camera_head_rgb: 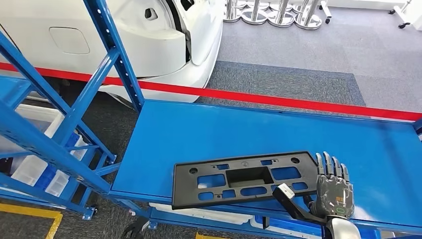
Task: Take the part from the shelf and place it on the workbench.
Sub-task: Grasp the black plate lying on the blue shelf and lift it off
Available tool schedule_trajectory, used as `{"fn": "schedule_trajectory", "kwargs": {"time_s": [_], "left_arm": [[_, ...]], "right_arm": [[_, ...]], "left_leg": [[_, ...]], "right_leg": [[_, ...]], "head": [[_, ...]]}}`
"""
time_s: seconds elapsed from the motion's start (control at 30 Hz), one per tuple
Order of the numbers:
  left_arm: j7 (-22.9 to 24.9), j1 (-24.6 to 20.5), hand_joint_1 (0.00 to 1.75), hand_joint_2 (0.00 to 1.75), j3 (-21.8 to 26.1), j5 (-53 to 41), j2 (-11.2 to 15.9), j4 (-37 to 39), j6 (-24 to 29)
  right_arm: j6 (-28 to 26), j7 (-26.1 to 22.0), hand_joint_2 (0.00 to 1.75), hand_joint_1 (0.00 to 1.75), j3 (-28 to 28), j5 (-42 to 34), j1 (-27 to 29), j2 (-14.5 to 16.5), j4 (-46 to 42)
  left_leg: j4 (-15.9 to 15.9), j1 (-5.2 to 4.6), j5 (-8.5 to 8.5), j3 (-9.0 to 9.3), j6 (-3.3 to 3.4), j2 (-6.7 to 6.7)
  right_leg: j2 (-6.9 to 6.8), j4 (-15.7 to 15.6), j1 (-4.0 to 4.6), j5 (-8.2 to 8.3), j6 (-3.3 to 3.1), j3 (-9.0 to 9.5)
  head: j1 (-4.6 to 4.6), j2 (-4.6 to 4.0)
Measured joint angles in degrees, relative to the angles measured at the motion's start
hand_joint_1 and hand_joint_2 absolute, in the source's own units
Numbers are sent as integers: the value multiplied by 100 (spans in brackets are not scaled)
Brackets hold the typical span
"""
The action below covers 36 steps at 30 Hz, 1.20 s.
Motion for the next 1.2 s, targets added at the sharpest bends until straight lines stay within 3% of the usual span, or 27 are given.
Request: {"fn": "schedule_trajectory", "kwargs": {"time_s": [0.07,0.1,0.17,0.2,0.23,0.27,0.33,0.4,0.53,0.57,0.67,0.7,0.73,0.77,0.83,0.9,1.07,1.13,1.2], "left_arm": [[2,-8,0,0,0,-1,4,0,-1],[8,-16,0,0,-1,-4,18,0,-7],[26,-18,0,0,-2,-12,61,0,-21],[34,-11,0,0,-4,-21,89,0,-32],[38,-6,0,0,-5,-32,109,0,-47],[39,-7,0,0,-6,-45,129,0,-67],[36,-29,0,0,-8,-68,147,0,-109],[26,-66,0,0,-9,-93,151,0,-135],[-3,-102,0,0,-16,-138,149,-3,-190],[-7,-115,0,0,-19,-151,136,-4,-199],[-5,-154,0,0,-26,-190,67,-4,-209],[-4,-157,0,0,-27,-201,48,-4,-211],[-2,-157,0,0,-28,-210,33,-4,-213],[-1,-158,0,0,-31,-219,22,-4,-216],[2,-172,0,0,-35,-232,16,-4,-222],[4,-194,0,0,-38,-243,15,-4,-227],[11,-206,0,0,-37,-250,16,-4,-237],[13,-208,0,0,-39,-252,38,-4,-247],[14,-199,0,0,-41,-260,82,-4,-272]], "right_arm": [[-6,-14,175,0,2,-7,-13,9,34],[9,-27,175,0,5,-16,-30,20,54],[73,-66,175,0,20,-40,-77,59,113],[119,-89,175,0,33,-61,-105,86,155],[167,-117,175,0,49,-85,-135,117,204],[211,-151,175,0,66,-117,-172,148,256],[277,-226,175,0,105,-188,-273,209,368],[318,-309,175,0,156,-245,-393,281,506],[326,-473,175,0,269,-343,-596,458,813],[319,-510,175,0,298,-369,-660,500,901],[290,-615,175,0,364,-415,-834,617,1183],[278,-647,175,0,386,-417,-877,659,1269],[267,-679,175,0,413,-417,-925,701,1348],[261,-708,175,0,441,-417,-983,741,1429],[259,-762,175,0,484,-419,-1107,820,1579],[260,-801,175,0,522,-424,-1228,901,1713],[260,-816,175,0,596,-426,-1352,1045,1886],[260,-831,175,0,615,-426,-1392,1100,1958],[256,-872,175,0,639,-427,-1443,1163,2066]], "left_leg": [[263,2,-154,-90,-45,33],[593,-1,-298,-254,-49,47],[1437,-9,-585,-750,-40,56],[1723,-13,-616,-957,-34,56],[1784,-19,-523,-1062,-25,56],[1614,-28,-320,-1053,-8,56],[821,-55,215,-795,50,55],[228,-80,484,-579,105,54],[71,-69,492,-525,188,54],[52,-51,498,-513,209,55],[37,-31,492,-501,242,53],[38,-29,484,-496,241,54],[39,-26,474,-485,235,54],[40,-21,464,-469,224,53],[39,-11,444,-427,194,51],[40,-19,423,-406,133,47],[84,9,349,-384,-45,53],[632,5,26,-614,-63,61],[1445,-1,-354,-990,-58,63]], "right_leg": [[-1,-62,-8,-19,-77,79],[-6,-84,-6,-36,-112,123],[-14,-89,22,-88,-164,187],[-13,-87,35,-116,-179,222],[-8,-84,46,-145,-185,261],[-1,-79,53,-176,-185,305],[15,-59,66,-248,-167,382],[37,-13,89,-322,-121,408],[38,33,90,-415,0,383],[31,206,82,-517,39,298],[19,1321,21,-1005,140,-274],[18,1625,1,-1077,158,-451],[17,1751,-15,-1052,171,-549],[15,1634,-27,-913,173,-528],[8,836,-37,-464,144,-183],[0,140,-20,-221,88,134],[-2,-99,12,-175,-74,284],[-14,-149,2,-144,-122,350],[-15,-141,22,-151,-148,352]], "head": [[-7,-1],[-9,-1],[-9,0],[-9,0],[-8,0],[-9,0],[-8,-1],[-3,-1],[-1,0],[3,0],[15,-1],[15,0],[14,0],[14,0],[16,0],[14,-1],[0,0],[-17,0],[-22,0]]}}
